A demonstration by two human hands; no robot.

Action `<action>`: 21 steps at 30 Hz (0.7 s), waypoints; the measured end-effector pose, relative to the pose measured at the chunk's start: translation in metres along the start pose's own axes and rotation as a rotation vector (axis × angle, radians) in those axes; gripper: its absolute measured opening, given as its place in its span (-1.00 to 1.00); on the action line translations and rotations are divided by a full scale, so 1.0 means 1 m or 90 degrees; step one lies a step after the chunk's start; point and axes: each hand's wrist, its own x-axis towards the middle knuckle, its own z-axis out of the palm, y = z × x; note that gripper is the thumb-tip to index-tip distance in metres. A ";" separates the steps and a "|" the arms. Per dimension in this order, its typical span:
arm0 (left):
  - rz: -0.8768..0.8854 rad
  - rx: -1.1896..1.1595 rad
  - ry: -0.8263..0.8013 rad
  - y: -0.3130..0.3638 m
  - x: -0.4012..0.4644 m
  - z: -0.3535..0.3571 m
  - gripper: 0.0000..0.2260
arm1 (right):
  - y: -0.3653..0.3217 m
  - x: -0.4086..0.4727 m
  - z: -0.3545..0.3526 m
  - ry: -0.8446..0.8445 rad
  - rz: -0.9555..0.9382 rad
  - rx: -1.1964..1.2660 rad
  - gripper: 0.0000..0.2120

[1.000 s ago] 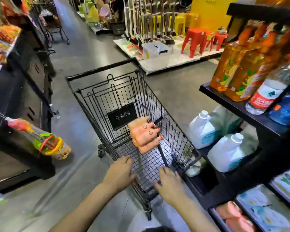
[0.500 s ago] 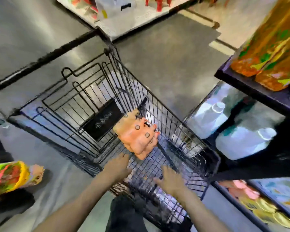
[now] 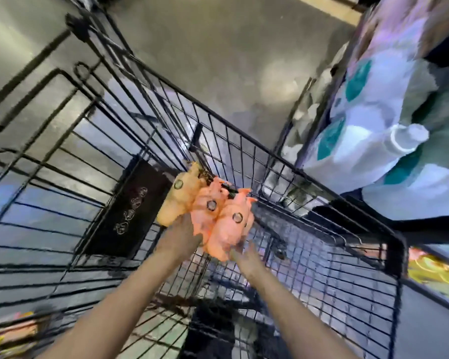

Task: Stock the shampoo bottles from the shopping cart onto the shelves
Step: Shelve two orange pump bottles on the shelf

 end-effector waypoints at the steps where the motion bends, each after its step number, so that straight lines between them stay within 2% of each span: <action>1: 0.000 -0.010 0.004 -0.001 0.010 0.003 -0.54 | -0.005 0.011 0.007 0.012 0.019 0.040 -0.52; 3: 0.014 -0.030 0.019 -0.006 0.025 0.010 -0.54 | -0.016 0.031 0.019 0.033 0.023 0.142 -0.38; 4: 0.018 -0.035 0.020 -0.008 0.030 0.013 -0.54 | -0.022 0.038 0.024 0.056 0.038 0.185 -0.21; 6: 0.029 -0.042 0.029 -0.013 0.037 0.019 -0.51 | -0.028 0.052 0.031 0.122 0.069 0.149 0.08; 7: 0.029 -0.044 0.041 -0.013 0.039 0.021 -0.50 | -0.029 0.056 0.031 0.130 0.077 0.116 0.06; 8: 0.029 -0.046 0.055 -0.014 0.041 0.021 -0.50 | -0.025 0.062 0.031 0.142 0.077 0.101 -0.05; 11: 0.010 -0.044 0.092 -0.014 0.048 0.024 -0.51 | -0.013 0.063 0.021 0.156 0.066 0.122 -0.33; 13: -0.003 -0.029 0.099 -0.010 0.050 0.025 -0.47 | -0.003 0.053 0.011 0.142 0.037 0.140 -0.45; 15: -0.025 0.006 0.112 0.000 0.052 0.024 -0.37 | 0.015 0.042 0.003 0.109 0.024 0.188 -0.47; 19: -0.076 0.127 0.113 0.019 0.062 0.026 -0.15 | 0.061 0.023 -0.013 0.081 0.029 0.265 -0.36; 21: -0.085 0.191 0.122 0.024 0.064 0.031 -0.12 | 0.079 0.015 -0.024 0.088 0.033 0.291 -0.42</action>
